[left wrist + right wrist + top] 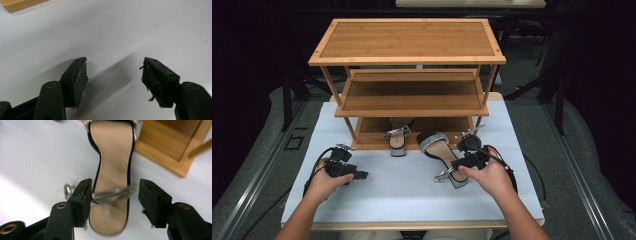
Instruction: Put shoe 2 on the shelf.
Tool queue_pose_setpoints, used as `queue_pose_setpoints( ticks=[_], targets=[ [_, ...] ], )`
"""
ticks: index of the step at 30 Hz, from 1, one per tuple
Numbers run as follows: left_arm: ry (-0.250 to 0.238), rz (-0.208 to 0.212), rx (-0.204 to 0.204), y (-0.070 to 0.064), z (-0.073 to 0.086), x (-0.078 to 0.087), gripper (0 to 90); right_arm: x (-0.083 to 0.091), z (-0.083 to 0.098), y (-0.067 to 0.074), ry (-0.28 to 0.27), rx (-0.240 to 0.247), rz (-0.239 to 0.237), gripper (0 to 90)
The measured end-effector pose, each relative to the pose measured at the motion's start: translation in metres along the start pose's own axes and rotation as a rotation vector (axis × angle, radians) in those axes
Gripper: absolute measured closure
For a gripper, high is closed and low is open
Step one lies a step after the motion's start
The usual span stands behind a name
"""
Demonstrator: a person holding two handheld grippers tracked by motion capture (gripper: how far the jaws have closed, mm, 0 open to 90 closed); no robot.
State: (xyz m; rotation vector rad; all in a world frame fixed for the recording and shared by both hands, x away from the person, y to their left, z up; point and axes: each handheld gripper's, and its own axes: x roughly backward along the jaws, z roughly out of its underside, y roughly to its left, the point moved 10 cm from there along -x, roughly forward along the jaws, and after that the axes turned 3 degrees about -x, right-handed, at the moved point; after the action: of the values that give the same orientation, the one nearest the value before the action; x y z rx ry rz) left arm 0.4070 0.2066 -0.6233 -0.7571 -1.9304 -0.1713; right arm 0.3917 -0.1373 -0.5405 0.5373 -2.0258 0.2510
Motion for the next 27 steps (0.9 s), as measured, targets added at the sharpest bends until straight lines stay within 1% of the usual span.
queue_pose_setpoints(
  ticks=[2, 3, 4, 5, 6, 9, 12, 13, 14, 15, 17, 19, 20, 22, 23, 25, 26, 27],
  targets=[
    [0.000, -0.001, 0.000, 0.000, 0.000, 0.000, 36.4, 0.003, 0.008, -0.003, 0.010, 0.000, 0.012, 45.5],
    [0.000, 0.000, 0.000, 0.000, 0.000, 0.000, 36.4, 0.003, 0.008, -0.003, 0.010, 0.000, 0.012, 45.5],
    [0.000, 0.001, 0.001, 0.000, 0.000, 0.000, 36.4, 0.004, 0.013, -0.004, 0.014, -0.004, 0.012, 47.9],
    [-0.001, 0.000, 0.002, 0.000, 0.000, 0.000, 36.4, 0.005, 0.022, -0.004, 0.020, -0.024, -0.025, 53.7],
    [-0.001, 0.000, 0.002, 0.000, 0.000, 0.000, 36.4, 0.005, 0.022, -0.004, 0.020, -0.024, -0.025, 53.7],
    [0.000, 0.000, 0.001, 0.000, 0.000, 0.000, 36.4, 0.006, 0.034, -0.006, 0.027, -0.034, -0.031, 63.4],
    [-0.001, 0.000, 0.001, 0.000, 0.000, 0.000, 36.4, 0.004, 0.044, -0.007, 0.042, -0.031, -0.040, 71.7],
    [0.000, 0.000, 0.002, 0.000, 0.000, 0.000, 36.4, 0.004, 0.049, -0.007, 0.055, -0.031, -0.040, 74.8],
    [-0.001, -0.001, 0.000, 0.000, 0.000, 0.000, 36.4, 0.003, 0.053, -0.007, 0.067, -0.030, -0.058, 77.4],
    [0.000, -0.001, 0.001, 0.000, 0.000, 0.000, 36.4, 0.002, 0.056, -0.007, 0.069, -0.029, -0.045, 79.2],
    [0.000, -0.003, 0.000, 0.000, 0.000, 0.000, 36.4, -0.001, 0.065, -0.009, 0.103, -0.023, -0.044, 83.5],
    [0.000, -0.003, 0.000, 0.000, 0.000, 0.000, 36.4, -0.002, 0.067, -0.009, 0.109, -0.026, -0.048, 84.2],
    [0.000, -0.003, 0.001, 0.000, 0.000, 0.000, 36.5, -0.005, 0.068, -0.009, 0.114, -0.029, -0.063, 84.9],
    [0.000, -0.003, 0.001, 0.000, 0.000, 0.000, 36.4, -0.008, 0.070, -0.008, 0.124, -0.037, -0.069, 85.7],
    [0.000, -0.002, 0.001, 0.000, 0.000, 0.000, 36.4, -0.010, 0.071, -0.008, 0.122, -0.037, -0.067, 86.1],
    [0.000, -0.002, 0.001, 0.000, 0.000, 0.000, 36.4, -0.013, 0.071, -0.007, 0.127, -0.037, -0.080, 86.9],
    [0.000, -0.002, 0.001, 0.000, 0.000, 0.000, 36.5, -0.015, 0.070, -0.005, 0.115, -0.033, -0.082, 88.1],
    [0.000, -0.002, 0.002, 0.000, 0.000, 0.000, 36.4, -0.014, 0.069, -0.003, 0.122, -0.028, -0.081, 88.3]
  ],
)
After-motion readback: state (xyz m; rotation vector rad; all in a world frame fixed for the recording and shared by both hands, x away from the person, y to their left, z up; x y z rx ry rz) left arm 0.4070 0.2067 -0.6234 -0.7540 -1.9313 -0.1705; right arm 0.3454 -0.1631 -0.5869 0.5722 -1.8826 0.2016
